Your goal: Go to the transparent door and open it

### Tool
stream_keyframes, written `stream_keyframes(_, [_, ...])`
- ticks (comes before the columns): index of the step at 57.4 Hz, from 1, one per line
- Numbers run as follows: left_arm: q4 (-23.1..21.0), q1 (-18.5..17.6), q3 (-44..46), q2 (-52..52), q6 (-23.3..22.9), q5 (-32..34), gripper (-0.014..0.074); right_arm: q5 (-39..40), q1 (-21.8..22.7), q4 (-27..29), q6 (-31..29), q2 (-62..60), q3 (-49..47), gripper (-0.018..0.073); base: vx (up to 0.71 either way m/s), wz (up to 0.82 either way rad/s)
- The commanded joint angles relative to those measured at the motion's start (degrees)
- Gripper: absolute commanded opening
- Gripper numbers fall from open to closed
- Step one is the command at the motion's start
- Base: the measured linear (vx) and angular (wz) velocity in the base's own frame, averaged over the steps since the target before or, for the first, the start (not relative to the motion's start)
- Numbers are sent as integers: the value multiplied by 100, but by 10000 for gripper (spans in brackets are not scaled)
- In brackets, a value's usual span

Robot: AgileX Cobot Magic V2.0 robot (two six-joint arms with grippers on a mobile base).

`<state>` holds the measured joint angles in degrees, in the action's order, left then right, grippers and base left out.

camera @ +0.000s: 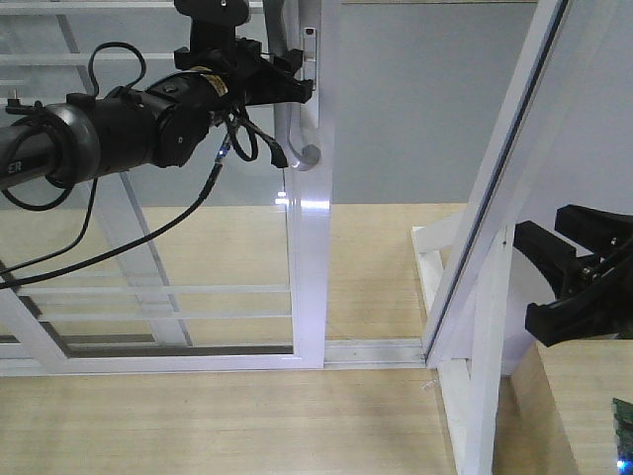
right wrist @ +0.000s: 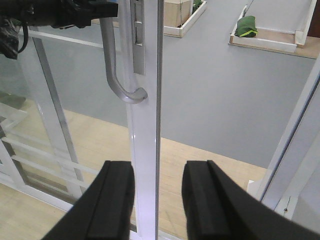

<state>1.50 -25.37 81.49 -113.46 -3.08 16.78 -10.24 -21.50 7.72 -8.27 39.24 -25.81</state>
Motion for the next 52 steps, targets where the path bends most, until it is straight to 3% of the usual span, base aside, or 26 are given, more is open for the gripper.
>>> stream_keyframes(1, [-109, 168, 206, 334, 10, 505, 424, 437, 23, -9, 17, -23, -161, 320, 0, 0])
stream_keyframes(21, [-109, 395, 206, 482, 10, 142, 394, 432, 23, -9, 16, -23, -161, 320, 0, 0])
stream_keyframes(52, [-109, 1073, 206, 1061, -10, -1442, 394, 415, 23, -9, 16, -23, -161, 320, 0, 0])
